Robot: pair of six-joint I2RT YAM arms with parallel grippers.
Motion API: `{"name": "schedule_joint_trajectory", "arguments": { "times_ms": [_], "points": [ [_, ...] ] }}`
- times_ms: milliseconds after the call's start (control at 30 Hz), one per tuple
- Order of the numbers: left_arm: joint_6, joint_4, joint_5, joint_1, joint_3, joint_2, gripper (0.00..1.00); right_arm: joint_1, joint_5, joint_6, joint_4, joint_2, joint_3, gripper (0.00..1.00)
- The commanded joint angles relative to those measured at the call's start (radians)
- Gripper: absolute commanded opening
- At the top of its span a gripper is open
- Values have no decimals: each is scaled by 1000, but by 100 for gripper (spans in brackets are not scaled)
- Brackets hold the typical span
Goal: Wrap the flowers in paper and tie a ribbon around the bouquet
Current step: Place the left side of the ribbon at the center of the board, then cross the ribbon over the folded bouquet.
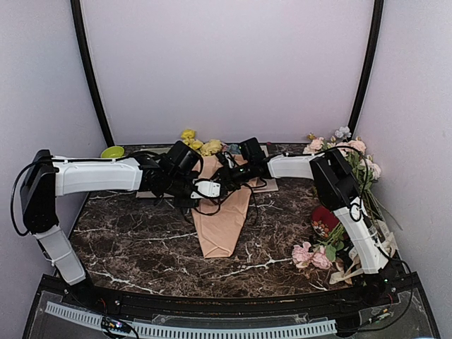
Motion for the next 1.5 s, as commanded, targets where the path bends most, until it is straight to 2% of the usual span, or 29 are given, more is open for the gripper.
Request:
{"name": "schedule_joint_trajectory", "arguments": {
  "times_ms": [0, 200, 367, 400, 533, 600, 667, 767, 867, 933, 1033, 1200, 1467],
  "points": [
    [10, 149, -51, 23, -16, 43, 0, -3, 5, -11, -4, 22, -15, 29],
    [4, 191, -92, 92, 8, 140, 0, -3, 11, -26, -10, 8, -36, 29],
    [-41, 155, -120, 123, 2, 139, 0, -3, 13, -25, -9, 6, -36, 29],
    [-50, 142, -118, 127, -3, 131, 2, -3, 13, -27, -9, 8, -36, 29],
    [-61, 154, -26, 142, -70, 58, 33, -3, 13, -26, -9, 8, -35, 28],
    [-76, 183, 85, 150, -92, 3, 44, -3, 14, -27, -10, 8, -36, 28],
    [-84, 166, 261, 155, -87, -42, 55, -2, 14, -26, -9, 7, -38, 28],
    [-81, 106, 450, 140, -24, -31, 61, -3, 16, -26, -9, 6, -38, 28],
    [-96, -19, 521, 120, 82, 55, 68, -2, 18, -26, -12, 4, -41, 28],
    [-88, -63, 533, 116, 116, 99, 70, -2, 18, -29, -13, 3, -45, 28],
    [-77, -14, 512, 107, 91, 122, 75, -3, 18, -33, -15, 0, -50, 28],
    [-59, 13, 548, 103, 85, 158, 98, -3, 19, -31, -20, 5, -48, 28],
    [-35, 1, 523, 113, 113, 239, 97, -2, 24, -38, -24, 0, -53, 28]
  ]
}}
